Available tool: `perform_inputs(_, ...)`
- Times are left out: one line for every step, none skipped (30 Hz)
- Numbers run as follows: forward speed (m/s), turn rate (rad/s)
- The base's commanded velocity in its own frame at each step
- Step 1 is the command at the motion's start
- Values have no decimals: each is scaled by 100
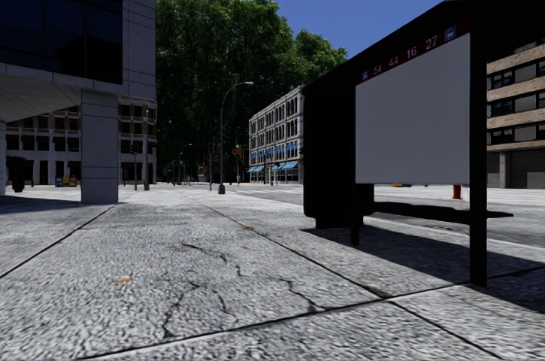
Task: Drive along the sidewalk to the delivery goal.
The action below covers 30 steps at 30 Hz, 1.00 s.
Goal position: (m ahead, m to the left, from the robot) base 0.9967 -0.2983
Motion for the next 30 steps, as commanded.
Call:
perform_inputs(137, 10)
perform_inputs(137, 10)
perform_inputs(137, 10)
perform_inputs(137, 10)
perform_inputs(137, 10)
perform_inputs(137, 10)
perform_inputs(137, 0)
perform_inputs(137, 0)
perform_inputs(137, 0)
perform_inputs(137, 0)
perform_inputs(137, 0)
perform_inputs(137, 0)
perform_inputs(137, 0)
perform_inputs(137, 0)
perform_inputs(137, 0)
perform_inputs(137, 0)
perform_inputs(137, 0)
perform_inputs(137, 0)
perform_inputs(137, 0)
perform_inputs(127, 0)
perform_inputs(0, 0)
perform_inputs(0, 0)
perform_inputs(0, 0)
perform_inputs(0, 0)
perform_inputs(0, 0)
perform_inputs(0, 0)
perform_inputs(0, 0)
perform_inputs(0, 0)
perform_inputs(0, 0)
perform_inputs(0, 0)
